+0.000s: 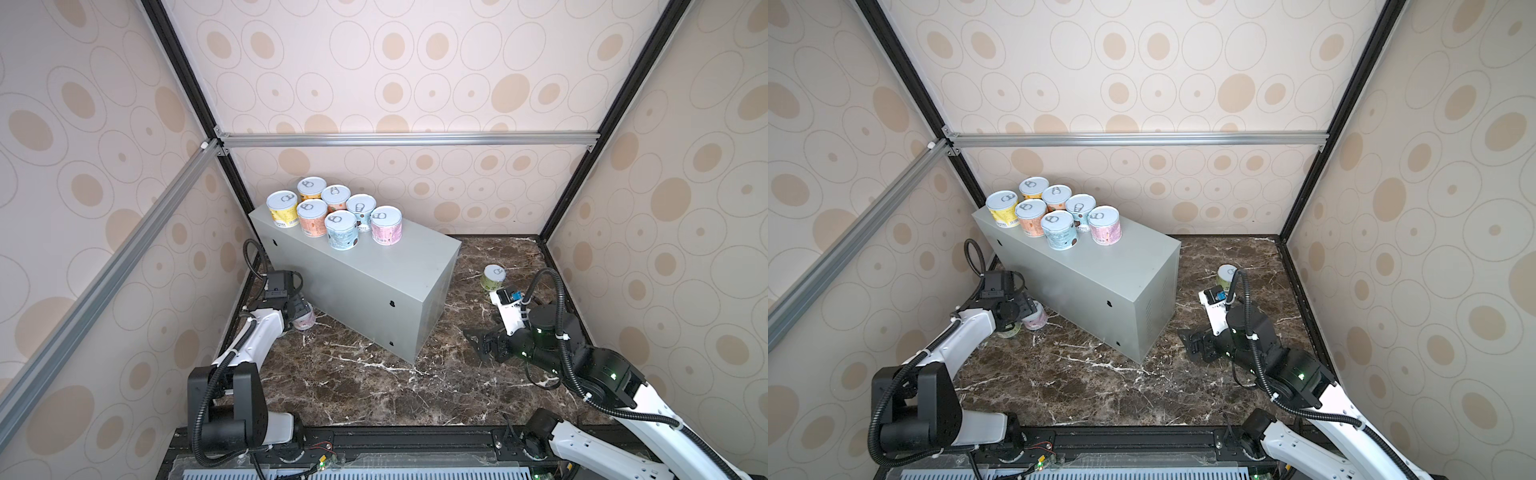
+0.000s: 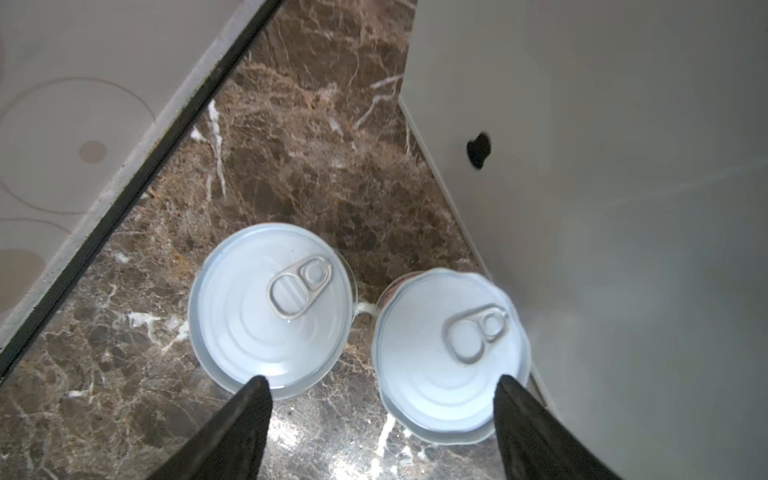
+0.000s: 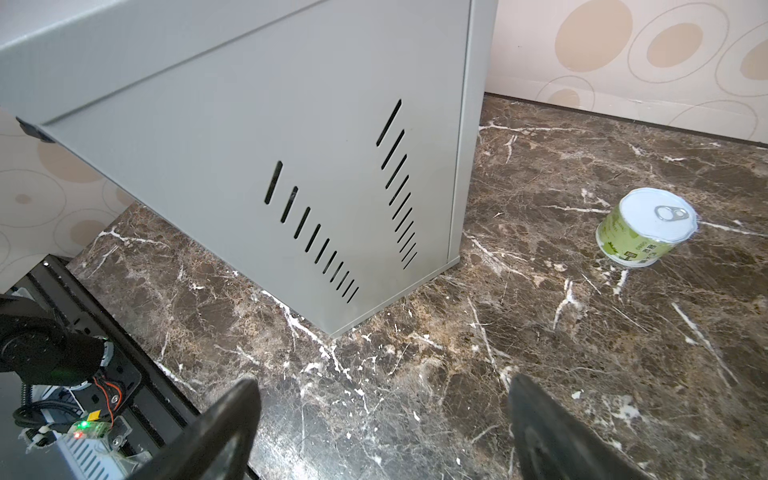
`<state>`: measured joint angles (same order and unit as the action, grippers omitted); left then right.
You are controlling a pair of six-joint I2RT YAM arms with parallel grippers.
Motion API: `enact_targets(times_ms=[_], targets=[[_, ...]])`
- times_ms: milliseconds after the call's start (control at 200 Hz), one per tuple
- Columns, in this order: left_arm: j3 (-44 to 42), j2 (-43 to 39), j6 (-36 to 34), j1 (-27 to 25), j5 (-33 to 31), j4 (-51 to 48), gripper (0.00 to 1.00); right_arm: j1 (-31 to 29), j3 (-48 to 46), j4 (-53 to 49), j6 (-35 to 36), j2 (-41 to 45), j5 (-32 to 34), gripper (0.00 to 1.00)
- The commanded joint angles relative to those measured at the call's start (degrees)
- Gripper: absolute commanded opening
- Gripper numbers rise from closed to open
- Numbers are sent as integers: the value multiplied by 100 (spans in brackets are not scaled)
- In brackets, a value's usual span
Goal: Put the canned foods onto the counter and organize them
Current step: 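Center the left gripper over the pink-labelled floor can and descend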
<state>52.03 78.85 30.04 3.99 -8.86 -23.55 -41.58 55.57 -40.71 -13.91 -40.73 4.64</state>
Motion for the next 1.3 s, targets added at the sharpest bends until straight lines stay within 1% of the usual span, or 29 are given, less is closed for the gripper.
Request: enact_targets(times_ms=[0, 80, 285, 460, 555, 650, 945, 1125, 1295], targets=[[480, -9, 82, -31, -134, -257, 77, -12, -75, 72, -19, 48, -25, 95], [684, 201, 39, -37, -137, -299, 75, -9, -72, 66, -26, 37, -37, 95], [1124, 785, -82, -30, -113, -339, 75, -8, -47, 54, -28, 26, -2, 95], [1301, 1245, -45, -31, -66, -241, 74, -17, -72, 70, -41, -10, 1, 95], [1301, 1456, -16, -30, -19, -108, 65, -16, -91, 89, -36, -42, -8, 95], [1316, 1651, 2, -29, 8, -19, 65, -14, -89, 98, -34, -91, -25, 95], [1421, 2079, -86, -40, 145, 220, 65, -16, -57, 63, -13, -196, -51, 95], [1348, 2130, -104, -98, 196, 367, 57, -10, -38, 89, -5, -280, -78, 95], [1156, 2123, -91, -261, 175, 482, 55, -16, 1, 94, 4, -360, -95, 95]])
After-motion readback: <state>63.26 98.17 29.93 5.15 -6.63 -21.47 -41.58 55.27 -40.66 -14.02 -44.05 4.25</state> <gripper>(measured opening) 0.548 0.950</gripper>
